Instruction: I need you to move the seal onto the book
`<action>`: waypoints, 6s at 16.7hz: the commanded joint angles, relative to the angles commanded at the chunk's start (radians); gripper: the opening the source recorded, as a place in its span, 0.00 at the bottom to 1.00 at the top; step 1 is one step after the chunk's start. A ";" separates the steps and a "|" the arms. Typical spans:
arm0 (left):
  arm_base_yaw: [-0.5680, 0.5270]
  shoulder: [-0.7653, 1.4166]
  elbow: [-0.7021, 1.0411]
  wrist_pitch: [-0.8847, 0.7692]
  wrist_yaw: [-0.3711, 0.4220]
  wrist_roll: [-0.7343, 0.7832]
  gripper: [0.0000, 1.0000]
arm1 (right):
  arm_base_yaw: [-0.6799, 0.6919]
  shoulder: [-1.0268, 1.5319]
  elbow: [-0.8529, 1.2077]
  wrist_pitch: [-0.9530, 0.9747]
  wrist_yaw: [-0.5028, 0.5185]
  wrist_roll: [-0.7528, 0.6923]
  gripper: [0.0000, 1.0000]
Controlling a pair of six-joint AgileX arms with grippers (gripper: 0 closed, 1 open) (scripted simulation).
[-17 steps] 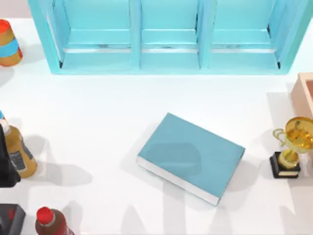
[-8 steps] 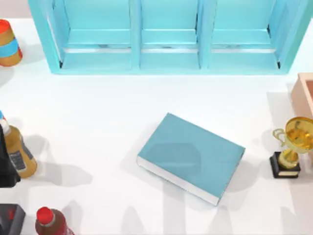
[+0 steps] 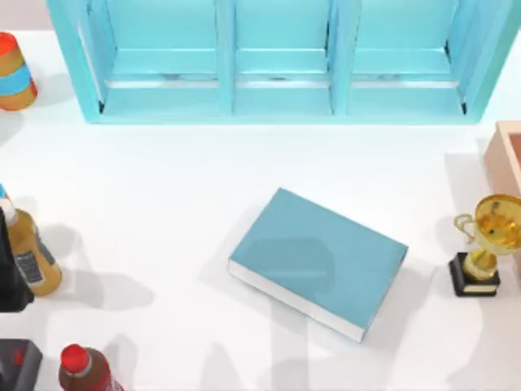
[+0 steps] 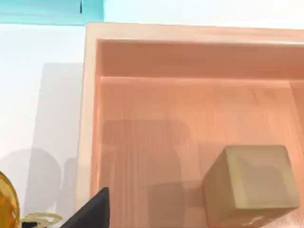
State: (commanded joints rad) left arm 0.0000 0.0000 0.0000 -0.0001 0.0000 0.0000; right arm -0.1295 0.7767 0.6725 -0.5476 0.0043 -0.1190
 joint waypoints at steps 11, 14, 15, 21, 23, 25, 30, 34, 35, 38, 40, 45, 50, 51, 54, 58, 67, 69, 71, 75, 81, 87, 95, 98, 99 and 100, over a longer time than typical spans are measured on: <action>0.000 0.000 0.000 0.000 0.000 0.000 1.00 | -0.138 0.927 0.746 -0.630 -0.004 -0.134 1.00; 0.000 0.000 0.000 0.000 0.000 0.000 1.00 | -0.156 1.040 0.851 -0.704 -0.003 -0.153 1.00; 0.000 0.000 0.000 0.000 0.000 0.000 1.00 | -0.159 1.057 0.868 -0.717 -0.003 -0.156 1.00; 0.000 0.000 0.000 0.000 0.000 0.000 1.00 | -0.155 1.062 0.870 -0.717 -0.003 -0.156 1.00; 0.000 0.000 0.000 0.000 0.000 0.000 1.00 | -0.156 1.072 0.838 -0.681 -0.003 -0.154 1.00; 0.000 0.000 0.000 0.000 0.000 0.000 1.00 | -0.157 1.090 0.784 -0.607 -0.003 -0.153 1.00; 0.000 0.000 0.000 0.000 0.000 0.000 1.00 | -0.157 1.147 0.623 -0.381 -0.002 -0.153 1.00; 0.000 0.000 0.000 0.000 0.000 0.000 1.00 | -0.157 1.158 0.592 -0.345 -0.002 -0.153 1.00; 0.000 0.000 0.000 0.000 0.000 0.000 1.00 | -0.157 1.158 0.592 -0.345 -0.002 -0.153 1.00; 0.000 0.000 0.000 0.000 0.000 0.000 1.00 | -0.157 1.158 0.592 -0.345 -0.002 -0.153 0.85; 0.000 0.000 0.000 0.000 0.000 0.000 1.00 | -0.157 1.158 0.592 -0.345 -0.002 -0.153 0.70; 0.000 0.000 0.000 0.000 0.000 0.000 1.00 | -0.157 1.158 0.592 -0.345 -0.002 -0.153 0.32; 0.000 0.000 0.000 0.000 0.000 0.000 1.00 | -0.157 1.158 0.592 -0.345 -0.002 -0.153 0.00; 0.000 0.000 0.000 0.000 0.000 0.000 1.00 | -0.157 1.158 0.592 -0.345 -0.002 -0.153 0.00; 0.000 0.000 0.000 0.000 0.000 0.000 1.00 | -0.157 1.158 0.592 -0.345 -0.002 -0.153 0.00; 0.000 0.000 0.000 0.000 0.000 0.000 1.00 | -0.157 1.156 0.593 -0.345 -0.002 -0.152 0.00; 0.000 0.000 0.000 0.000 0.000 0.000 1.00 | 0.020 1.082 0.829 -0.620 -0.009 0.039 0.00; 0.000 0.000 0.000 0.000 0.000 0.000 1.00 | 0.098 1.070 0.900 -0.714 -0.010 0.109 0.00; 0.000 0.000 0.000 0.000 0.000 0.000 1.00 | 0.170 1.060 0.962 -0.799 -0.007 0.177 0.00; 0.000 0.000 0.000 0.000 0.000 0.000 1.00 | 0.266 1.046 1.044 -0.908 0.001 0.269 0.00; 0.000 0.000 0.000 0.000 0.000 0.000 1.00 | 0.272 1.051 1.051 -0.913 -0.001 0.281 0.00; 0.000 0.000 0.000 0.000 0.000 0.000 1.00 | 0.462 1.133 1.110 -0.768 -0.027 0.471 0.00; 0.000 0.000 0.000 0.000 0.000 0.000 1.00 | 0.809 1.321 1.131 -0.680 -0.011 0.785 0.00; 0.000 0.000 0.000 0.000 0.000 0.000 1.00 | 0.815 1.343 1.120 -0.693 0.000 0.828 0.00; 0.000 0.000 0.000 0.000 0.000 0.000 1.00 | 0.815 1.343 1.120 -0.693 0.000 0.828 0.00; 0.000 0.000 0.000 0.000 0.000 0.000 1.00 | 0.815 1.343 1.120 -0.693 0.000 0.828 0.00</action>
State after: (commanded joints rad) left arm 0.0000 0.0000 0.0000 -0.0001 0.0000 0.0000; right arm 0.6858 2.1194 1.7924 -1.2411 0.0041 0.7086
